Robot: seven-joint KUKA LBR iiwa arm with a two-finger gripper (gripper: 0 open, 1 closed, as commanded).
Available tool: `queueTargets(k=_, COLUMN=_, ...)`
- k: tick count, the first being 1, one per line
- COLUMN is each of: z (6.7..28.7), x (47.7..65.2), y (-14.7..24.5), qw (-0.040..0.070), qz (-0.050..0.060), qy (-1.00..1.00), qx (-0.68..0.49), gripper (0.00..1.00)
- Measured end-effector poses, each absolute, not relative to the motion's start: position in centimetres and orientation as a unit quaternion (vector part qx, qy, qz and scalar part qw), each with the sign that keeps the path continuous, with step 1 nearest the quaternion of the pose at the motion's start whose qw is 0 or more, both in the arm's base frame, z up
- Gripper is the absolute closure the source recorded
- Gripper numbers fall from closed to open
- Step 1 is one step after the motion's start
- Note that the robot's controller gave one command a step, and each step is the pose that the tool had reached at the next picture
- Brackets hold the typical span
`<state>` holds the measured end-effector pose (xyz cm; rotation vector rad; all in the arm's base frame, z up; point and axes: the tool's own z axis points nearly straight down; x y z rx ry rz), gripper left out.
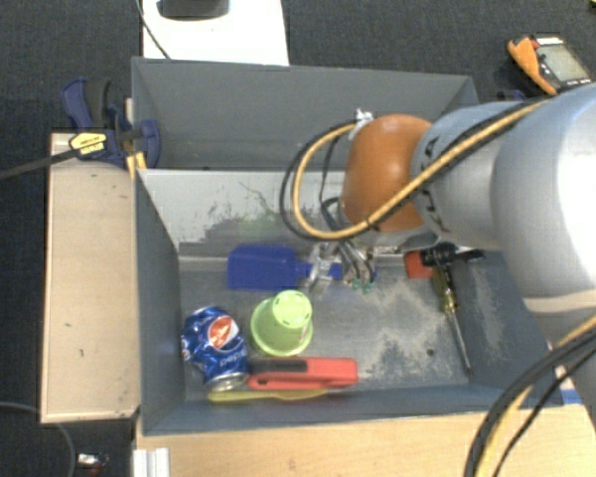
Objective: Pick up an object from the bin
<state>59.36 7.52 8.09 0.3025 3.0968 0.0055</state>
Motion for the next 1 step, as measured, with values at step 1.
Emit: queueTargets(k=1, z=11.58, x=59.22, y=7.50, qw=0.013, qz=0.002, qy=0.995, qx=0.096, gripper=1.00)
